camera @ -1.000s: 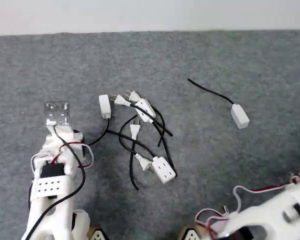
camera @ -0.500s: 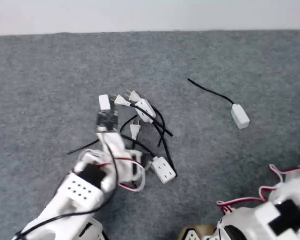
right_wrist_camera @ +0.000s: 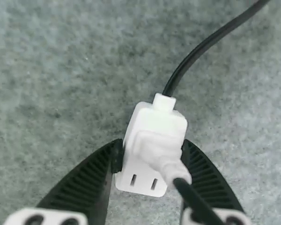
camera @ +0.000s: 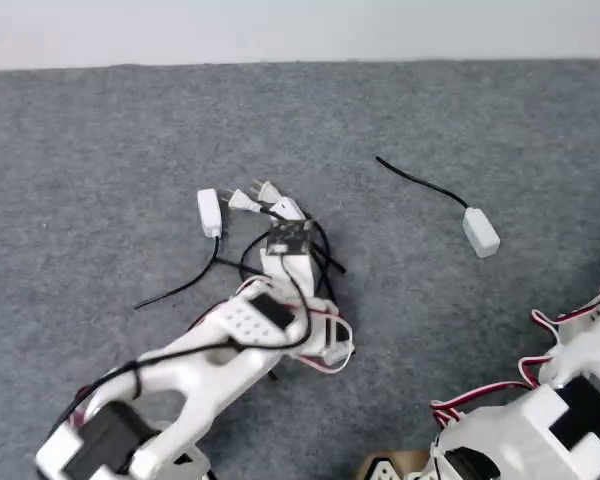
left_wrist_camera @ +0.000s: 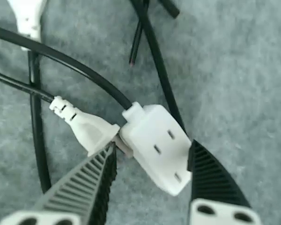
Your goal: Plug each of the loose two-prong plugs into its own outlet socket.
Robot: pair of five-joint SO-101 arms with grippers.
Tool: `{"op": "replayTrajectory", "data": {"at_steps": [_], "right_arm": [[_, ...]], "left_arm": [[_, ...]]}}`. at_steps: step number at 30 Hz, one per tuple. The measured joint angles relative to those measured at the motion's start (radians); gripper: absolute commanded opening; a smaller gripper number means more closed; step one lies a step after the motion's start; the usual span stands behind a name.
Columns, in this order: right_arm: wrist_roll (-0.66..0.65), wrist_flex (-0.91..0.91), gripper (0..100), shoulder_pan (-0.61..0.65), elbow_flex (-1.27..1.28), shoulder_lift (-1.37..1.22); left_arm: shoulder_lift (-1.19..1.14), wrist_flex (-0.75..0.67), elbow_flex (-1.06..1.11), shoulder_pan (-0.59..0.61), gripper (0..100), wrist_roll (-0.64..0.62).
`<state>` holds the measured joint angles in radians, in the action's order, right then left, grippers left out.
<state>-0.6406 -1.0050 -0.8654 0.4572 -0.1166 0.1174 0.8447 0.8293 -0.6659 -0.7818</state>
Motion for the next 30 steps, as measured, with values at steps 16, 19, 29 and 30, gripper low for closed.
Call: {"op": "replayTrajectory", "data": {"at_steps": [16,19,29,30], "right_arm": [[0.0,-0.028,13.8,0.002,-0.026,-0.002],[-0.038,-0.112,13.8,0.005,-0.072,-0.009],[-0.216,-0.391,13.8,0.026,-0.296,-0.009],[-0.226,-0.413,13.8,0.031,-0.31,-0.009]], "left_arm": [[-0.06,0.028,-0.043,-0.175,24,-0.021],[-0.063,0.026,-0.043,-0.173,24,0.008],[-0.063,-0.014,-0.043,-0.071,24,0.021],[-0.063,-0.017,-0.043,-0.061,24,0.02]]}}
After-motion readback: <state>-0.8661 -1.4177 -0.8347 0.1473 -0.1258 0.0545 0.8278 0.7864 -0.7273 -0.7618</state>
